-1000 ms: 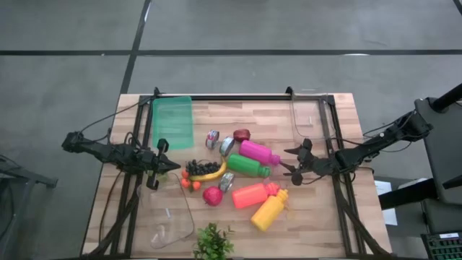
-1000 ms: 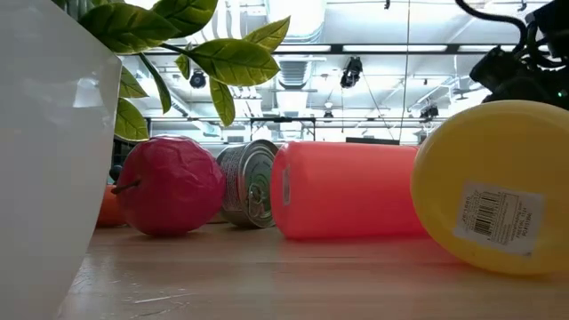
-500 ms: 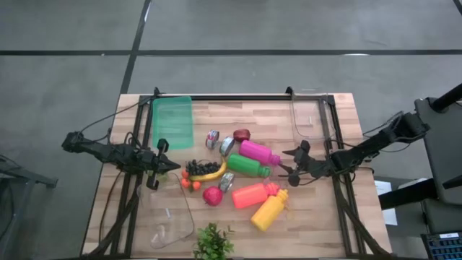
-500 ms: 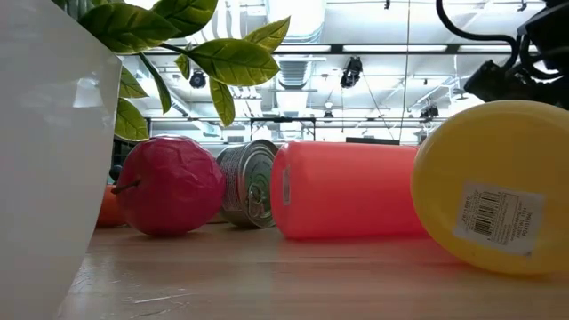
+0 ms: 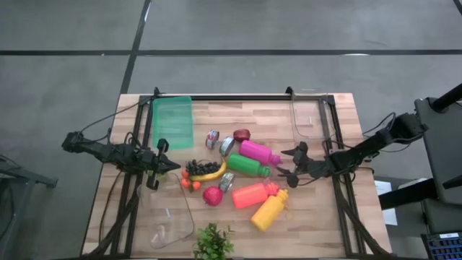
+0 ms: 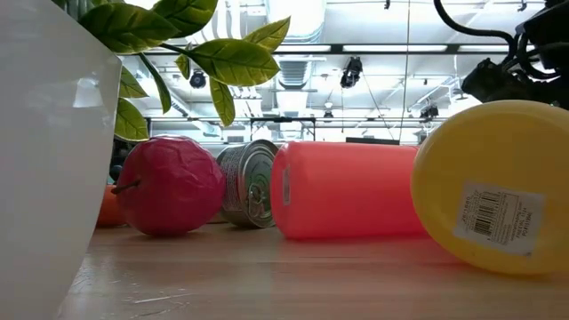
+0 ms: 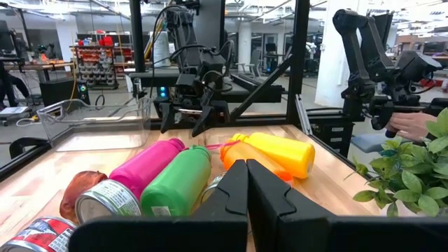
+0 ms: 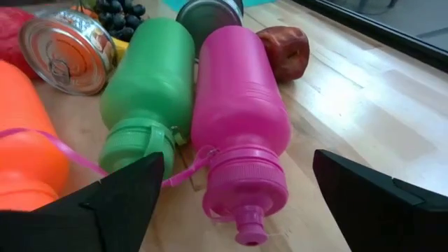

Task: Pick & Place Food Item
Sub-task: Put the pink tumbler bottle into the top right transparent bin

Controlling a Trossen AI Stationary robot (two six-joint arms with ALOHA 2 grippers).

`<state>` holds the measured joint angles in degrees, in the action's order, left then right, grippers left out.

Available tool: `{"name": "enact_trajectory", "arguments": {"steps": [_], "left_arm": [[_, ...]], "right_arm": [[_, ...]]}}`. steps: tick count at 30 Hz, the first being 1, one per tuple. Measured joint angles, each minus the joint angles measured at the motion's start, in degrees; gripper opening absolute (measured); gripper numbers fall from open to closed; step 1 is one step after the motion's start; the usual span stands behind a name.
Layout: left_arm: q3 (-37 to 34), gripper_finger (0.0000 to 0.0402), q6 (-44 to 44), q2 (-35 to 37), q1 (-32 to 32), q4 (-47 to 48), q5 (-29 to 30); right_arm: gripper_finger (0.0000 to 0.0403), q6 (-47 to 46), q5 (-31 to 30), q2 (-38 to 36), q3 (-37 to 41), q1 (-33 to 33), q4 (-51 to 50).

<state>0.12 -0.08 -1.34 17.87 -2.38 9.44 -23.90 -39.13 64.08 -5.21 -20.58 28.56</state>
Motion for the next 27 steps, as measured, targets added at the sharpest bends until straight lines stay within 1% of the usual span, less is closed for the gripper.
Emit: {"name": "enact_trajectory", "arguments": {"steps": [5,7,10,13,27], "left_arm": [[-0.02,0.0,0.0,0.0,0.02,-0.01,0.01],[0.0,0.0,0.0,0.0,0.0,0.01,0.01],[-0.01,0.0,0.0,0.0,0.01,0.0,0.01],[-0.02,0.0,0.0,0.0,0.01,-0.01,0.0],[-0.02,0.0,0.0,0.0,0.0,-0.01,0.01]], "right_arm": [[0.037,-0.16,-0.12,2.67,-0.02,0.0,0.83],[0.037,-0.43,-1.24,3.98,-0.02,-0.04,0.81],[0.037,-3.2,-3.24,5.82,-0.02,-0.02,1.02],[0.037,-6.52,-3.24,7.58,-0.02,-0.02,1.53],[0.037,-4.24,-3.07,19.7,-0.02,0.41,14.08]]}}
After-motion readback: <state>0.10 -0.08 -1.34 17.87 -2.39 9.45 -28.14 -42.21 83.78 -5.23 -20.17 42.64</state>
